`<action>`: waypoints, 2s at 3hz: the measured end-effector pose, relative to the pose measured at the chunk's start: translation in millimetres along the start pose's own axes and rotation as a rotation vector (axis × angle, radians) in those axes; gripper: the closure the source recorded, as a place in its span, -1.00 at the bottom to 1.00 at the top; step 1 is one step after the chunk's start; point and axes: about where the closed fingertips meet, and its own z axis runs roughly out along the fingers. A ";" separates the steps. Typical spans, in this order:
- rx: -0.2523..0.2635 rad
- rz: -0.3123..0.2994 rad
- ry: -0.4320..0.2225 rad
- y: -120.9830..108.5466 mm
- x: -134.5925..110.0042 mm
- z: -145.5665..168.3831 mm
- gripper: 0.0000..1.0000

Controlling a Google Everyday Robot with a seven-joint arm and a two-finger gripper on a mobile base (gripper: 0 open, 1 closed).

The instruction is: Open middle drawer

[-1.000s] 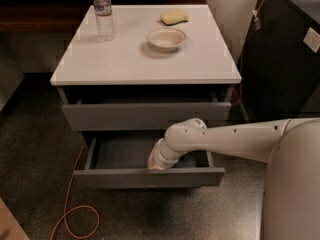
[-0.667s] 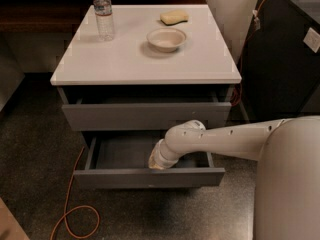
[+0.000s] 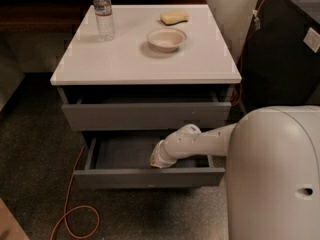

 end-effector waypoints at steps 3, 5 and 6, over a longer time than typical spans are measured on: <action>0.002 0.013 0.029 -7.4 10.2 37.6 1.00; -0.065 0.019 0.036 16.6 6.5 46.6 1.00; -0.126 0.031 0.044 40.1 3.0 45.2 1.00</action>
Offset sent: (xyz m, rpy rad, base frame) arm 0.0293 0.0017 -0.0351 -0.0392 -0.0107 -0.0275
